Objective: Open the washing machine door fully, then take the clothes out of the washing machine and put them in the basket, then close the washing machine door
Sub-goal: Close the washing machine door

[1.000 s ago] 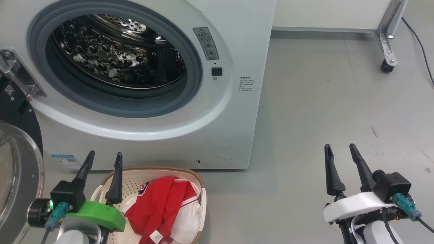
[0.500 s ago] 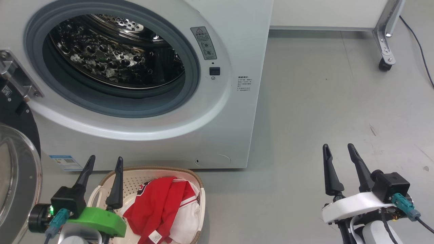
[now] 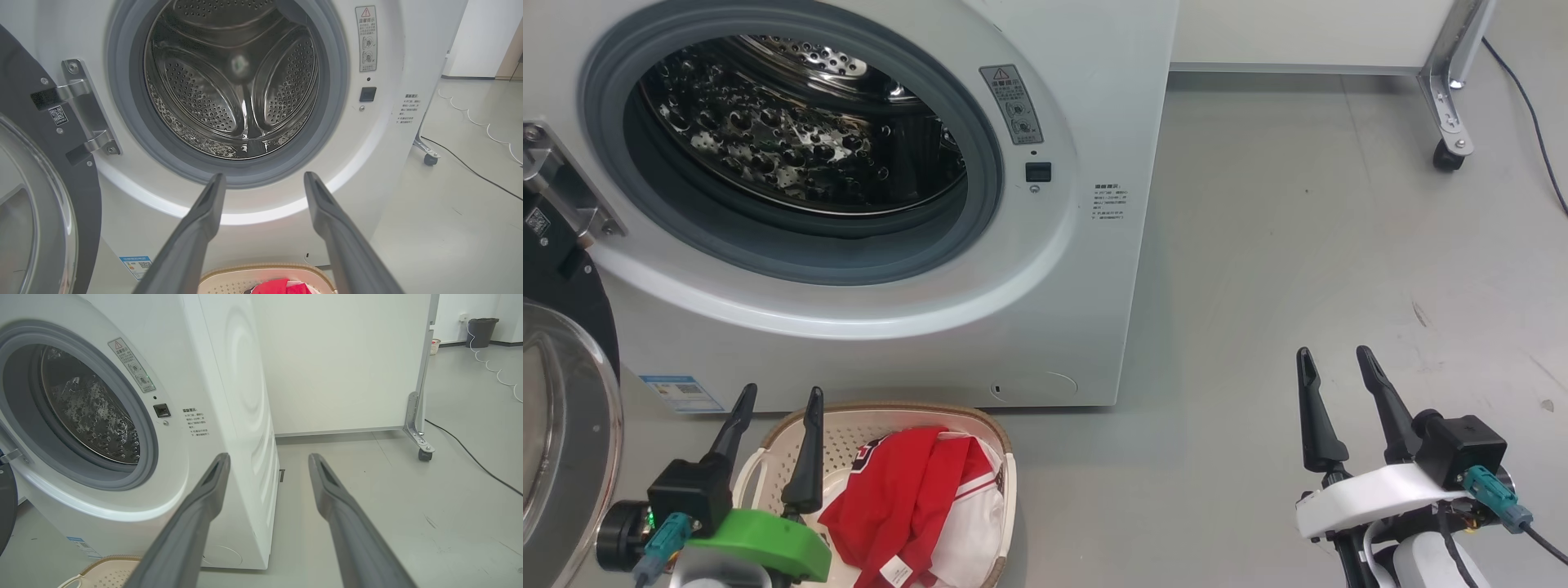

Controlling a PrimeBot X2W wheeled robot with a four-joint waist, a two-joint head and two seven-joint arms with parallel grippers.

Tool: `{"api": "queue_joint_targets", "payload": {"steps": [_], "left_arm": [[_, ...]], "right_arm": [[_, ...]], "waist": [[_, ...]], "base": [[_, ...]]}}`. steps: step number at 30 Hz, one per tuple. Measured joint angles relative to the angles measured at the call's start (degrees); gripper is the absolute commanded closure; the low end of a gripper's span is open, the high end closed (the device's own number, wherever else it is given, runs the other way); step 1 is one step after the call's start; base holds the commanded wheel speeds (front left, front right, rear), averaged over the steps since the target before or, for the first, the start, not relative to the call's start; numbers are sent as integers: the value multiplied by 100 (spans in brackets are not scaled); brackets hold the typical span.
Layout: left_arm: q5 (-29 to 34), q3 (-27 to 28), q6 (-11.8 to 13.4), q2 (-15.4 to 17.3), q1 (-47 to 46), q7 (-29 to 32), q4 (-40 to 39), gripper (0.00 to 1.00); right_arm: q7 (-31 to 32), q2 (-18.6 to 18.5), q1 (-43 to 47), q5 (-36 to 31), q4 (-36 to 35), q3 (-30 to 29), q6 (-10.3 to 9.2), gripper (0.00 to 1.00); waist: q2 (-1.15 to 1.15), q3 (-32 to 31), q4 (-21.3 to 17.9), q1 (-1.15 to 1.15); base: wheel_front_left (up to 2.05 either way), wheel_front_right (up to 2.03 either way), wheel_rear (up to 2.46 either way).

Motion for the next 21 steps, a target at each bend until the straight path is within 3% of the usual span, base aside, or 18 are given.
{"api": "queue_joint_targets", "payload": {"steps": [21], "left_arm": [[-30,0,-10,-35,42,1,-36,0]], "right_arm": [[0,4,0,-13,10,30,5,0]], "waist": [[0,-21,15,0]], "base": [[-56,56,0]]}}
